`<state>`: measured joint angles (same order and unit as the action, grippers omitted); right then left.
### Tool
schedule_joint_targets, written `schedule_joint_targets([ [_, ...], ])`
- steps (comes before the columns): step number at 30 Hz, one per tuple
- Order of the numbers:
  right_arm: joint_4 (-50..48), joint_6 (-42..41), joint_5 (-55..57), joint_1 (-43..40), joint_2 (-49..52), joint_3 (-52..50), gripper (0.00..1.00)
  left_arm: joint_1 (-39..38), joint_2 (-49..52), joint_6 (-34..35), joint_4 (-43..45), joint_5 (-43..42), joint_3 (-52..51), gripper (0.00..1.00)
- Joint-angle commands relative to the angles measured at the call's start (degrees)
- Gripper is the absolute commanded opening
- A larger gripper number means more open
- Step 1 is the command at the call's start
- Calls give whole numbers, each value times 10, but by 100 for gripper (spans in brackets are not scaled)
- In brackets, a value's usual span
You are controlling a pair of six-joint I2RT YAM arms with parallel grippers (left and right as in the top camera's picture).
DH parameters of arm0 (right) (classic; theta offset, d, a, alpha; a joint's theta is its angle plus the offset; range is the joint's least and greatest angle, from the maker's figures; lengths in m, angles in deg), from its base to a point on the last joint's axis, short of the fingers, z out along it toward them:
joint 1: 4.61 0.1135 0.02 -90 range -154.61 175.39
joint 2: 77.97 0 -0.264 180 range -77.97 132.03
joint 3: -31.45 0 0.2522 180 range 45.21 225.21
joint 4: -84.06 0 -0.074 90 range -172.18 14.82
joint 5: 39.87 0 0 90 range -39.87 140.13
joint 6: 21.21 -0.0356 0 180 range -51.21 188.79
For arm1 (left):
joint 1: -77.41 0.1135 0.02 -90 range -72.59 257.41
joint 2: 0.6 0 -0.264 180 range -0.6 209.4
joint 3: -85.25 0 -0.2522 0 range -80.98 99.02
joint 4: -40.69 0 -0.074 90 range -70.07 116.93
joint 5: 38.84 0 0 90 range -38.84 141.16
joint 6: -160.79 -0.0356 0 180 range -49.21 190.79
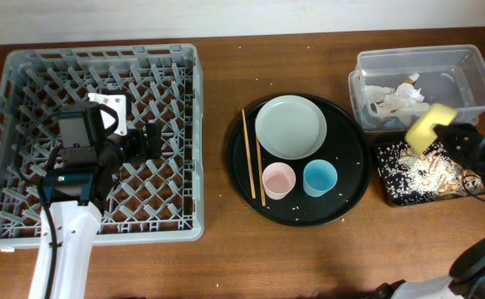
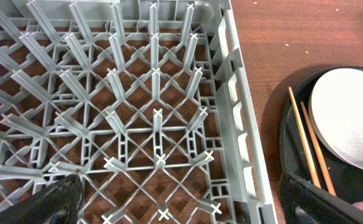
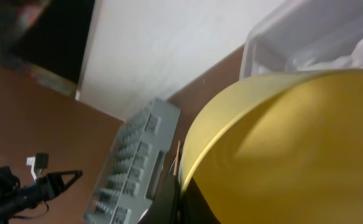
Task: Sort waste into correct bins and load items into the dishwasher rack
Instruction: 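Carry the yellow bowl back and set it on the black round tray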
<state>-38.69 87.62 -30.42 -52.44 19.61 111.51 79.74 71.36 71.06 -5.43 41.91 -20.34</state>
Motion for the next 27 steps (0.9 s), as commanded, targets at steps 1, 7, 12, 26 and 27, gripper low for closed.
schedule_joint_targets([
  [1,30,-14,95,59,-85,6,4,1,2,0,1,-4,8,99],
  [7,45,-216,632,431,-228,10,4,1,2,0,1,-4,8,99],
  [12,18,-286,783,556,-120,10,4,1,2,0,1,-4,8,99],
  [26,3,-288,748,557,2,27,42,1,2,0,1,-4,8,99],
  [27,23,-288,747,557,1,49,43,1,2,0,1,-4,8,99],
])
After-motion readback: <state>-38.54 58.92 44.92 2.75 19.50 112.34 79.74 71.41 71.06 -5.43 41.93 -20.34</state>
